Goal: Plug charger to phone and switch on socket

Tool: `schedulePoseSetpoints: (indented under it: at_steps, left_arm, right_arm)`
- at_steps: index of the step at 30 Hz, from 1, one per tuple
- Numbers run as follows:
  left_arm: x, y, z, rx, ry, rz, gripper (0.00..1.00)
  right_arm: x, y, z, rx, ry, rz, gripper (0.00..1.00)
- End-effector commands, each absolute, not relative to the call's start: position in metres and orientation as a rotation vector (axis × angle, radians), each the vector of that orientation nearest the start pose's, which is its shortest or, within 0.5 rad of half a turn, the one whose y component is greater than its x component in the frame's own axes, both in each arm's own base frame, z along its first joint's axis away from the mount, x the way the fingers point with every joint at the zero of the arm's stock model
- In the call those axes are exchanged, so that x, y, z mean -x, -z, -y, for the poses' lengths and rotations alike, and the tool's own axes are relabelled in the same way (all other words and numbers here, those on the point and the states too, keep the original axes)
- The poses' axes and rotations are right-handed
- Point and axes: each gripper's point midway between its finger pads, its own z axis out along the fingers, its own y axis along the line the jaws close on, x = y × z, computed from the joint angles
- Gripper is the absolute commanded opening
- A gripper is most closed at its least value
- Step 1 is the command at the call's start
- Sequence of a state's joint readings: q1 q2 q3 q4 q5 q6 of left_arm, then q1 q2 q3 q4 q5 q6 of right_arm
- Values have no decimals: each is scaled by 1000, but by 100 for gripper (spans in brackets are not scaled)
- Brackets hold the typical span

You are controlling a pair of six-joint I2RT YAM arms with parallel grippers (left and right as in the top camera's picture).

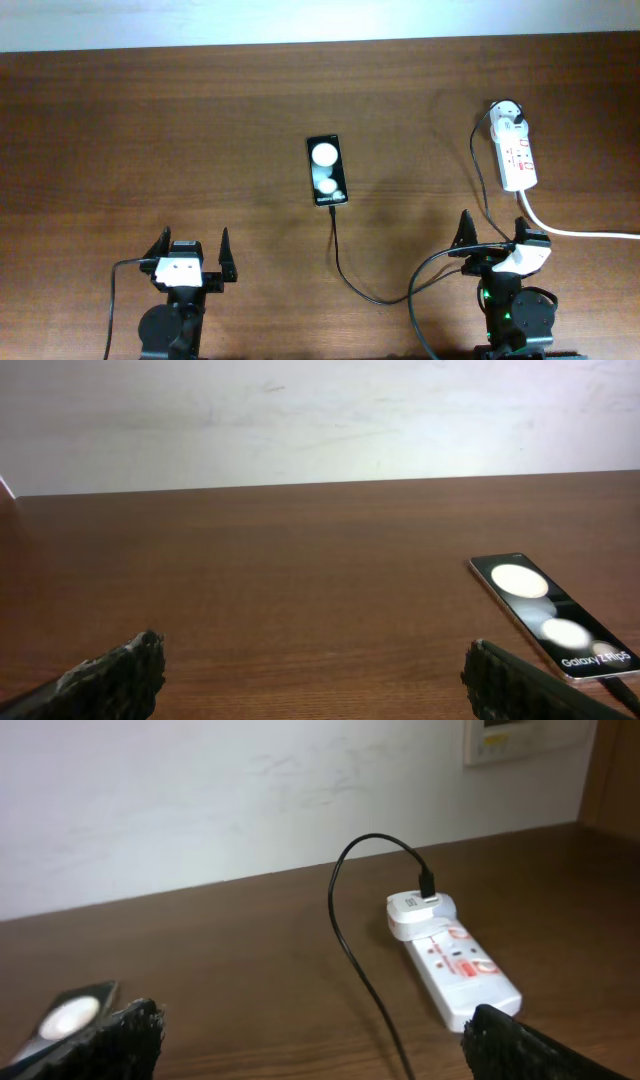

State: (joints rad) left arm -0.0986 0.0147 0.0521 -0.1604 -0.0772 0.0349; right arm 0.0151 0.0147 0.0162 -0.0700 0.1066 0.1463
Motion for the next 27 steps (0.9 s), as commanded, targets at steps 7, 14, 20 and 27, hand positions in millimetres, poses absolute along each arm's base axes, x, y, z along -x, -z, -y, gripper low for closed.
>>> schedulePoseSetpoints:
  at_steps: [7, 14, 20, 27]
  left_arm:
    - [-242, -155, 12, -73, -23, -1692, 99]
    - [-242, -155, 12, -73, -23, -1692, 99]
    - [-242, -155, 12, -73, -23, -1692, 99]
    - [-242, -156, 6, -54, -39, -1686, 99]
  right_arm:
    - [-246, -157, 3, 37, 80, -1646, 99]
    - [-246, -157, 3, 37, 80, -1645, 99]
    - [-246, -157, 3, 37, 80, -1645, 99]
    - [-246, -157, 3, 37, 80, -1645, 99]
